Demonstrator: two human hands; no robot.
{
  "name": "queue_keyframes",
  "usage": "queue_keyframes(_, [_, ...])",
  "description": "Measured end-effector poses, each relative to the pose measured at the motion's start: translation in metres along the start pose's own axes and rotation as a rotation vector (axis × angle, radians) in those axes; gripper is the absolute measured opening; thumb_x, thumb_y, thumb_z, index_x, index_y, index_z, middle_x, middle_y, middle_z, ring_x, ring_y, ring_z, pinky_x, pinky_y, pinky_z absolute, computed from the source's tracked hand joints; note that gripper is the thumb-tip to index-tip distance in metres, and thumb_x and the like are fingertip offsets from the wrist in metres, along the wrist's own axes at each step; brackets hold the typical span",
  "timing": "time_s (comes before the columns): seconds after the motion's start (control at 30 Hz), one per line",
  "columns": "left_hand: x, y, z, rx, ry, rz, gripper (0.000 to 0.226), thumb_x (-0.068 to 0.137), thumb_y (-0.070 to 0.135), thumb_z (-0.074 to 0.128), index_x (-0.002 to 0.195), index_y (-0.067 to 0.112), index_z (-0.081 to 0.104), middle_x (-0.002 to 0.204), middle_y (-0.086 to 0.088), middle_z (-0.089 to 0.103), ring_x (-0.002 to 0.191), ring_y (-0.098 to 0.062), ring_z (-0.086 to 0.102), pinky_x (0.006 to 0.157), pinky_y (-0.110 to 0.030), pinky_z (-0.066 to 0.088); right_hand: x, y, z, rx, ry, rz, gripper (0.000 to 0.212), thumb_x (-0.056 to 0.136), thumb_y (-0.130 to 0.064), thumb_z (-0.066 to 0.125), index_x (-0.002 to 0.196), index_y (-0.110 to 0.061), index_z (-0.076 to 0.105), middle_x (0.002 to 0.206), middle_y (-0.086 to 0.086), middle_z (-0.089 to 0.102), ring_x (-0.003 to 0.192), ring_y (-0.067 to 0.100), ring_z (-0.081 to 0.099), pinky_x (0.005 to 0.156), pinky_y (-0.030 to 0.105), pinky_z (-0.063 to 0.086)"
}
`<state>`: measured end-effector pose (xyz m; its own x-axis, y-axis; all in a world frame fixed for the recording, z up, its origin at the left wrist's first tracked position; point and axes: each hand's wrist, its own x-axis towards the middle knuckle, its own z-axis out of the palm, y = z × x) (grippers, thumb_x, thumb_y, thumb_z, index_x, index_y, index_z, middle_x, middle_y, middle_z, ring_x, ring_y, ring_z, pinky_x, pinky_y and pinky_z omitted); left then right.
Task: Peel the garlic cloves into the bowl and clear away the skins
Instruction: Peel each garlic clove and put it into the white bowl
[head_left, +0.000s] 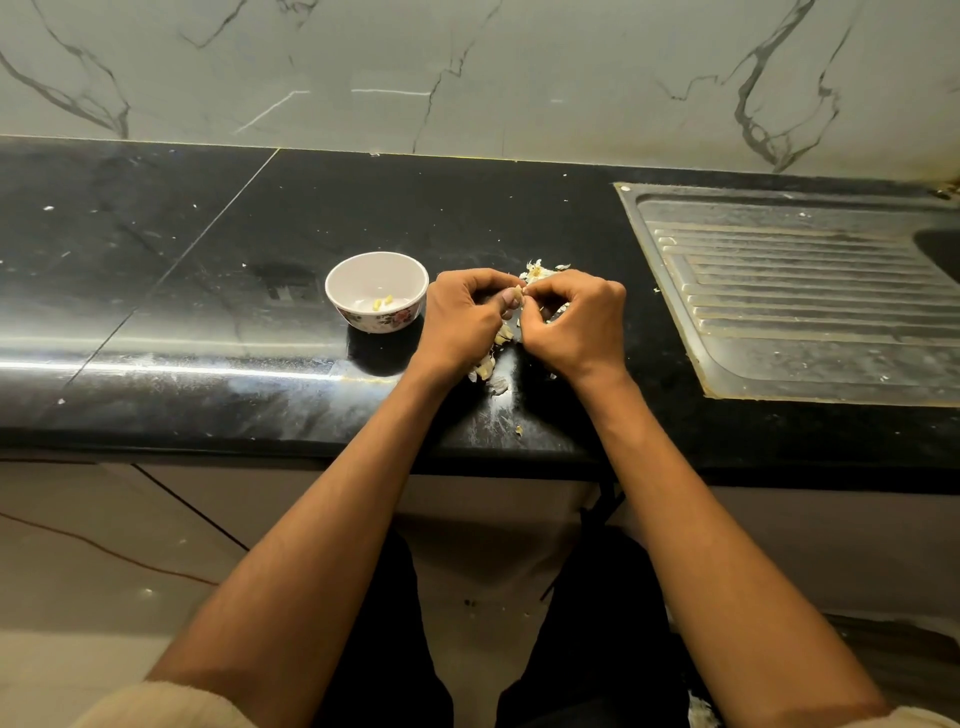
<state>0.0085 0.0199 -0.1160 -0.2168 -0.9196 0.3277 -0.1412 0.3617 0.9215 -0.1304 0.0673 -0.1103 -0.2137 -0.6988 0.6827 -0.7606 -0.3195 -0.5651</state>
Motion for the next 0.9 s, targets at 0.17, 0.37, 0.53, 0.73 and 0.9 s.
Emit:
queue_keyframes(0.17, [-0.0009, 0.0002, 0.0002, -0.002, 0.005, -0.001, 0.016, 0.090, 0.000, 0.070, 0.097, 0.010, 0.081, 0.088, -0.002, 0.079, 0.083, -0.014, 0.076, 0.086, -0.038, 0.063, -0.0002, 0.0002, 0.0006, 0.006, -0.031, 0.018, 0.005, 0.075, -0.016, 0.075, 0.075, -0.014, 0.080, 0.070, -0.004, 0.074, 0.058, 0.007, 0.066, 0.059, 0.026, 0.056])
queue_keyframes(0.37, [-0.0012, 0.0008, 0.0001, -0.013, 0.011, -0.013, 0.016, 0.090, -0.001, 0.070, 0.098, 0.006, 0.081, 0.088, -0.004, 0.079, 0.087, -0.018, 0.077, 0.086, -0.039, 0.063, 0.0006, 0.0007, -0.0001, 0.028, -0.032, 0.031, 0.006, 0.074, -0.014, 0.074, 0.074, -0.014, 0.080, 0.067, -0.003, 0.074, 0.056, 0.007, 0.066, 0.058, 0.022, 0.056])
queue_keyframes(0.53, [-0.0013, 0.0011, 0.0000, -0.014, 0.007, -0.013, 0.015, 0.089, -0.002, 0.071, 0.098, 0.004, 0.081, 0.088, -0.004, 0.079, 0.087, -0.017, 0.077, 0.086, -0.035, 0.063, 0.0010, 0.0027, 0.0012, 0.083, -0.039, 0.104, 0.008, 0.074, -0.015, 0.075, 0.077, -0.013, 0.082, 0.069, -0.002, 0.076, 0.058, 0.008, 0.070, 0.058, 0.031, 0.059])
queue_keyframes(0.73, [-0.0023, 0.0019, -0.0011, -0.043, -0.015, 0.002, 0.016, 0.088, -0.003, 0.072, 0.096, 0.008, 0.080, 0.086, -0.004, 0.079, 0.083, -0.014, 0.076, 0.082, -0.031, 0.062, 0.0019, 0.0035, 0.0013, 0.118, -0.036, 0.136, 0.009, 0.076, -0.014, 0.075, 0.079, -0.014, 0.083, 0.069, -0.002, 0.076, 0.060, 0.009, 0.071, 0.057, 0.035, 0.059])
queue_keyframes(0.9, [-0.0024, 0.0027, -0.0010, -0.064, -0.035, 0.006, 0.014, 0.088, -0.003, 0.072, 0.095, 0.007, 0.079, 0.083, -0.003, 0.078, 0.074, -0.005, 0.072, 0.073, -0.020, 0.056, 0.0027, 0.0027, 0.0007, 0.160, -0.042, 0.206, 0.010, 0.076, -0.016, 0.074, 0.079, -0.014, 0.083, 0.070, -0.004, 0.076, 0.062, 0.010, 0.072, 0.060, 0.037, 0.061])
